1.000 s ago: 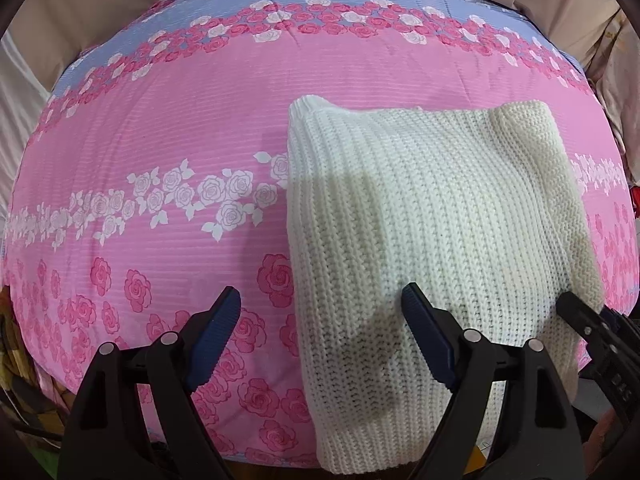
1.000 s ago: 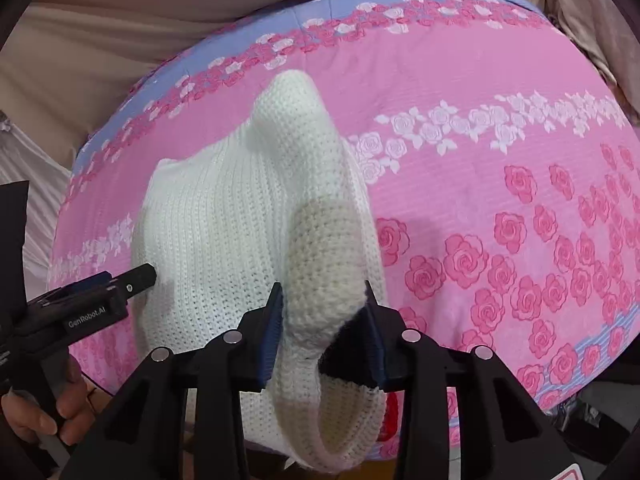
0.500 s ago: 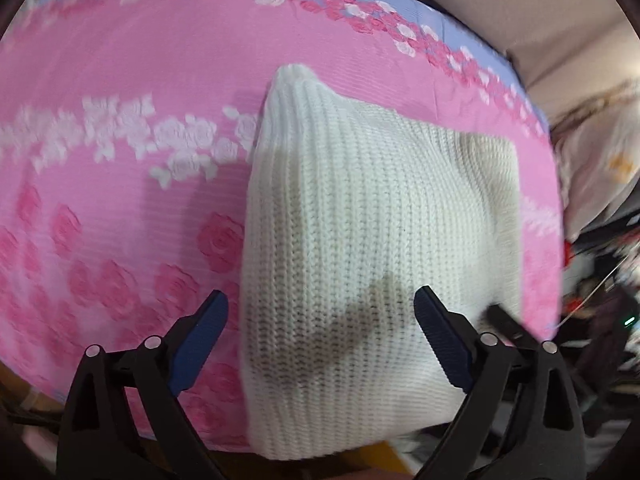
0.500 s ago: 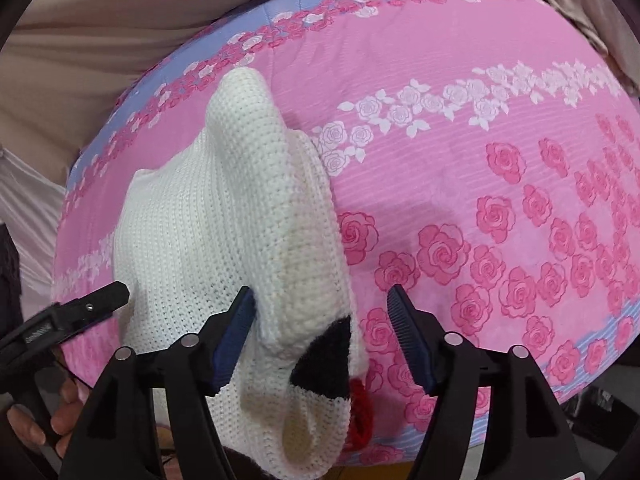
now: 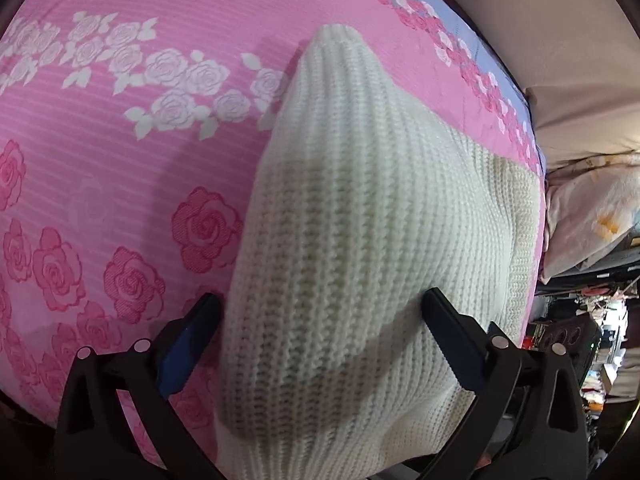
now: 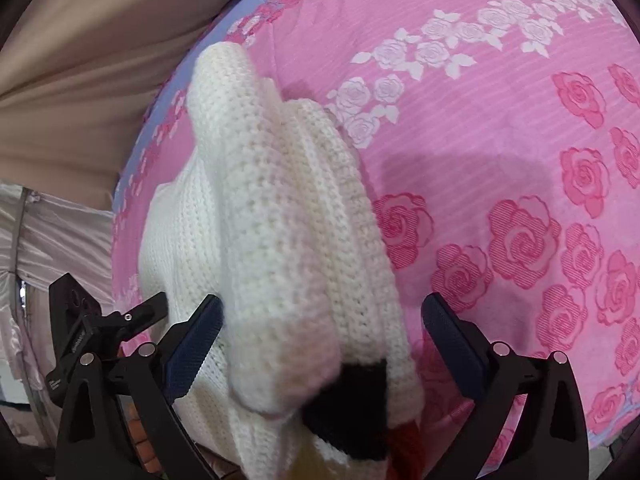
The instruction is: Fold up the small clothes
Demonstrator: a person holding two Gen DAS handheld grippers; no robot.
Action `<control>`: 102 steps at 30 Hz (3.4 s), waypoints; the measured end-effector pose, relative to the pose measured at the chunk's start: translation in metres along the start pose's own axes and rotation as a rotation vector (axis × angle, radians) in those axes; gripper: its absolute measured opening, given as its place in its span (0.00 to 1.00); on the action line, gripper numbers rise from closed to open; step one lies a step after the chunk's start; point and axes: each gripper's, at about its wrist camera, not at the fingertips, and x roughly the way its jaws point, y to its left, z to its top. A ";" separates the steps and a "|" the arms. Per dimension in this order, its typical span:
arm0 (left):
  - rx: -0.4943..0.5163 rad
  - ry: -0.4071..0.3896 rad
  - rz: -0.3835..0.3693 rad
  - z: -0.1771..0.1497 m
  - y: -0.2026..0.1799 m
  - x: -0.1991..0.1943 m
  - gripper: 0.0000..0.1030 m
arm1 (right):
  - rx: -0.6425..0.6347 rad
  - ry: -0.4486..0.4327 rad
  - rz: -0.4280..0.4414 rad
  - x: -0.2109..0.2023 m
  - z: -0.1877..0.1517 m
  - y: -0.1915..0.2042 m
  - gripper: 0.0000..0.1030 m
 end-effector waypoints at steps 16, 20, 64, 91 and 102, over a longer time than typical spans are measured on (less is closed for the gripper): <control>0.418 -0.085 -0.182 -0.025 -0.127 -0.120 0.43 | -0.103 -0.211 0.143 -0.133 -0.016 0.063 0.39; 0.548 -0.257 -0.267 -0.029 -0.158 -0.201 0.44 | -0.243 -0.388 0.178 -0.205 -0.020 0.119 0.39; 0.196 -0.269 0.456 0.005 0.082 -0.114 0.76 | -0.314 -0.131 -0.211 0.018 -0.031 0.171 0.10; 0.210 -0.262 0.516 0.025 0.078 -0.093 0.81 | -0.448 -0.208 -0.211 0.042 0.004 0.219 0.21; 0.216 -0.263 0.516 0.016 0.072 -0.099 0.80 | -0.423 -0.147 -0.246 0.036 0.001 0.204 0.18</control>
